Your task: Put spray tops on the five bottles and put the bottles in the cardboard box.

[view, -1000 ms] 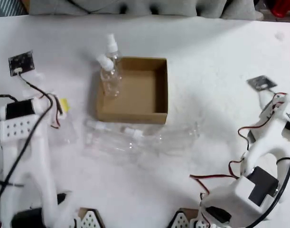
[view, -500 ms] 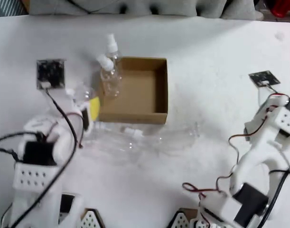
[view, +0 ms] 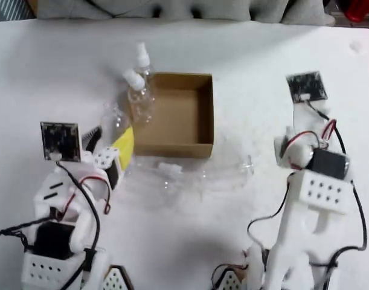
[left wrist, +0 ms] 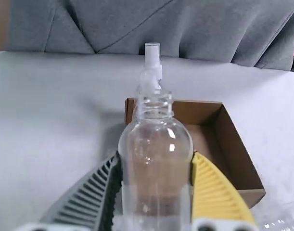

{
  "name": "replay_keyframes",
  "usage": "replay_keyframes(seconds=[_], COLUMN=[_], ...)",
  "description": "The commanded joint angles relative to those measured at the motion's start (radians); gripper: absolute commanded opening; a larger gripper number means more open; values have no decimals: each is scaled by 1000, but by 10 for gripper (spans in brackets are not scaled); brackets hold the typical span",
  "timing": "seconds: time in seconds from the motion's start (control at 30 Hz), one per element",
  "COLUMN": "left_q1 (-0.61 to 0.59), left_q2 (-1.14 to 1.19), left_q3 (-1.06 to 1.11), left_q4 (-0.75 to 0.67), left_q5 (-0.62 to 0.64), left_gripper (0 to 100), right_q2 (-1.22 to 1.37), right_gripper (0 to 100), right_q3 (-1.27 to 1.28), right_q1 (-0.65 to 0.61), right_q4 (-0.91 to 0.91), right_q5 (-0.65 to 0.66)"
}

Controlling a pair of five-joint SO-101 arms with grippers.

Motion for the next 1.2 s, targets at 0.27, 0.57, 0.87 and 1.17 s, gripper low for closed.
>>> replay_keyframes(seconds=[0.27, 0.57, 0.87, 1.17], left_q1=[12, 13, 5, 5], left_q2=[-254, -377, -377, -377], left_q3=[120, 224, 235, 336], left_q4=[-181, -183, -183, -278], left_q5=[8, -94, -114, -114], left_gripper=[20, 20, 20, 20], right_q2=[-134, -136, -28, -30], right_gripper=[15, 15, 15, 15], right_q3=[-9, -15, -281, -287], right_q1=[-334, -638, -837, -915], right_q4=[-498, -1046, -1211, -961], right_q5=[-213, -206, -209, -215])
